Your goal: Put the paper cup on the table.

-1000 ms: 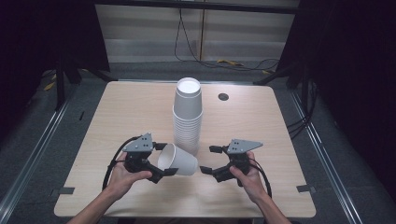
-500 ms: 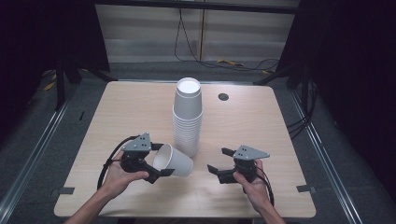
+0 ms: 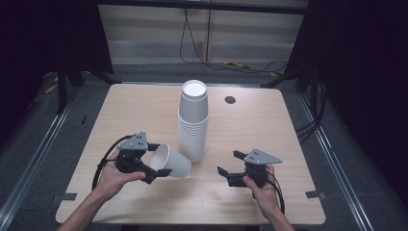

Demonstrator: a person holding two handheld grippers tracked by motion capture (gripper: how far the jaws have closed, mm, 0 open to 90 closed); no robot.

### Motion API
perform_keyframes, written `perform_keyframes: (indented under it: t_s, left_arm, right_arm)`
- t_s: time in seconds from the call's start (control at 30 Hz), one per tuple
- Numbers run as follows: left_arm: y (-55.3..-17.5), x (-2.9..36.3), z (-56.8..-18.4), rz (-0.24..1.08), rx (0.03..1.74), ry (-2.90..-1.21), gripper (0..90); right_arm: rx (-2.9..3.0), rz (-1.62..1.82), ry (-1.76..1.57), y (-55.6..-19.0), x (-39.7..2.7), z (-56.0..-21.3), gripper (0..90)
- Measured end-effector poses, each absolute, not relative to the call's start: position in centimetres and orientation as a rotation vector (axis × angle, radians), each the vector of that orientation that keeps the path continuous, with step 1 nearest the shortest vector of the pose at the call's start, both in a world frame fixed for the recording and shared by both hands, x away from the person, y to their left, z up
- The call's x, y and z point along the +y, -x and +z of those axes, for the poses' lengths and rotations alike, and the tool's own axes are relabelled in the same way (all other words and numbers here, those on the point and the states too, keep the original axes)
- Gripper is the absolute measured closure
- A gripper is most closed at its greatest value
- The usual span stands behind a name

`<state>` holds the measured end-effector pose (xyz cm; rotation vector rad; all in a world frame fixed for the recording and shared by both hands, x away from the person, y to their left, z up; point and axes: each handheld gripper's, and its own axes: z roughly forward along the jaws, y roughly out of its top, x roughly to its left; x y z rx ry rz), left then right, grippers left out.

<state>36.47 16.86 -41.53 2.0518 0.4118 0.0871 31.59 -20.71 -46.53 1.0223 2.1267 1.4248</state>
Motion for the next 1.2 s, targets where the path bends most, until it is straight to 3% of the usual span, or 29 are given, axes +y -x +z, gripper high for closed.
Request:
perform_keyframes:
  t_s: [0.37,0.8,1.2]
  left_arm:
    - [-38.1,19.2,-41.9,0.157,0.546,-2.058,8.5]
    - [-39.0,21.1,-40.3,0.336,0.683,-2.097,7.8]
    - [-41.2,21.3,-40.9,0.344,0.787,-2.201,8.0]
  right_arm:
    - [2.118,1.431,-1.026,-31.7,-20.8,-46.5,13.6]
    - [2.109,1.422,-1.020,-31.6,-20.8,-46.4,13.6]
    - [2.123,1.417,-1.024,-31.7,-20.7,-46.6,13.7]
